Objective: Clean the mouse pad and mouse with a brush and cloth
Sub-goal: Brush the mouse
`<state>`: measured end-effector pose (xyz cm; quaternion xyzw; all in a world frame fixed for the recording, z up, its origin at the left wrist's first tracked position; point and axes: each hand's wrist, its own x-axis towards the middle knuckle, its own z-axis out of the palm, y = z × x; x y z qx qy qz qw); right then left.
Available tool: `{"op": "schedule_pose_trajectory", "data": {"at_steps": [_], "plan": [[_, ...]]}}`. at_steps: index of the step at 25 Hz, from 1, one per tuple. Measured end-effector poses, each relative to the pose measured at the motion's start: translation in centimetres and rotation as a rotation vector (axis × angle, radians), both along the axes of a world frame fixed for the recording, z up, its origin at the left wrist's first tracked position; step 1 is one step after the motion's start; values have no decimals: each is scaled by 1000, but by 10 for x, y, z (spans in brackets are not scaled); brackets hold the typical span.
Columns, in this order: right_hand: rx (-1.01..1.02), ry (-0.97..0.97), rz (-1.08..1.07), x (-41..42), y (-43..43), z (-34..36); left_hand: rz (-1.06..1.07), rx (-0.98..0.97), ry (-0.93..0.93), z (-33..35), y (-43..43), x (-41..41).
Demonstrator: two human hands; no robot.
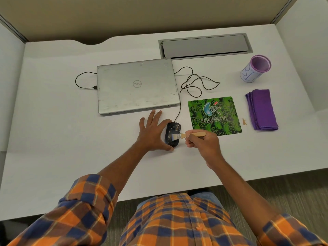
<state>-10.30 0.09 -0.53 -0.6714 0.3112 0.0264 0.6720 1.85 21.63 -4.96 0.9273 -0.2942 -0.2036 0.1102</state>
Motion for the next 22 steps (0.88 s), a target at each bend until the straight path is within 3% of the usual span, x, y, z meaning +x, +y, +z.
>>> {"op": "schedule_pose_trajectory", "data": {"at_steps": [9, 15, 22], "plan": [[-59, -29, -42, -24, -20, -5, -3, 1, 1, 1, -1, 1], [-65, -48, 110, -23, -3, -8, -11, 5, -3, 1, -1, 1], [-33, -50, -30, -11, -25, -4, -10, 15, -6, 2, -1, 1]]}}
